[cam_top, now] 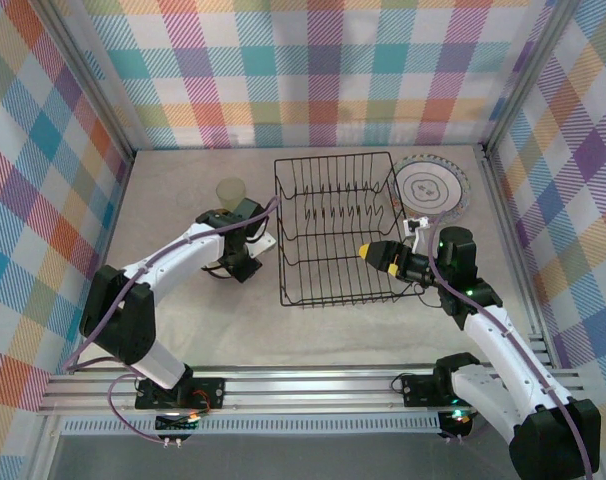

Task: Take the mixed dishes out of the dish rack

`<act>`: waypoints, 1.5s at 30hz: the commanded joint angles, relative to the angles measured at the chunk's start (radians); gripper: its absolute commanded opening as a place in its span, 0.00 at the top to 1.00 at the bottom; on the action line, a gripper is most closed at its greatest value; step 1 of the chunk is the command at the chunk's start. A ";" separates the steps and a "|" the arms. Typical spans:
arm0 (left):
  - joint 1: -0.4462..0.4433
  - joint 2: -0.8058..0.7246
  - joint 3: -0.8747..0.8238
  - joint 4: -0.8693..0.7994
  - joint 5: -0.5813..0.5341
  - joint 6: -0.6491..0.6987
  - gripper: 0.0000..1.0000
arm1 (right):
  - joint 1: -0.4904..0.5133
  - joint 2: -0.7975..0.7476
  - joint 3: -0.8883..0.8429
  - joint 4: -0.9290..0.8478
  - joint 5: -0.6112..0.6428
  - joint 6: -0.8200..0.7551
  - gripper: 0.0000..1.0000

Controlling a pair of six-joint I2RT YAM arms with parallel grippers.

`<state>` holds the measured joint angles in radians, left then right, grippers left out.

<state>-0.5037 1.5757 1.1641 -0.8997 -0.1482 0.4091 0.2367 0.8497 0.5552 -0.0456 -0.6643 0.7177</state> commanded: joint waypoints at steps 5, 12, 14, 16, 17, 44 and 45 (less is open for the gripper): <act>0.024 0.045 0.057 -0.030 -0.023 -0.001 1.00 | -0.002 -0.009 -0.016 0.021 -0.018 -0.007 0.01; 0.040 0.083 0.057 -0.040 0.016 -0.013 1.00 | -0.002 -0.014 -0.020 0.015 -0.014 -0.009 0.01; 0.040 0.095 0.059 -0.042 0.028 -0.016 1.00 | -0.002 -0.013 -0.020 0.015 -0.013 -0.009 0.01; 0.040 0.105 0.063 -0.042 0.041 -0.021 1.00 | -0.002 -0.010 -0.020 0.018 -0.014 -0.009 0.01; 0.040 0.110 0.070 -0.042 0.050 -0.025 1.00 | -0.002 -0.009 -0.019 0.018 -0.012 -0.009 0.01; 0.030 0.141 0.124 0.047 0.055 -0.104 0.82 | -0.002 -0.004 -0.014 0.009 0.009 -0.014 0.01; 0.030 0.138 0.124 0.047 0.053 -0.105 0.80 | -0.002 -0.004 -0.014 0.009 0.010 -0.015 0.01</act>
<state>-0.4698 1.7111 1.2785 -0.8791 -0.0460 0.3046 0.2367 0.8490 0.5426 -0.0456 -0.6552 0.7174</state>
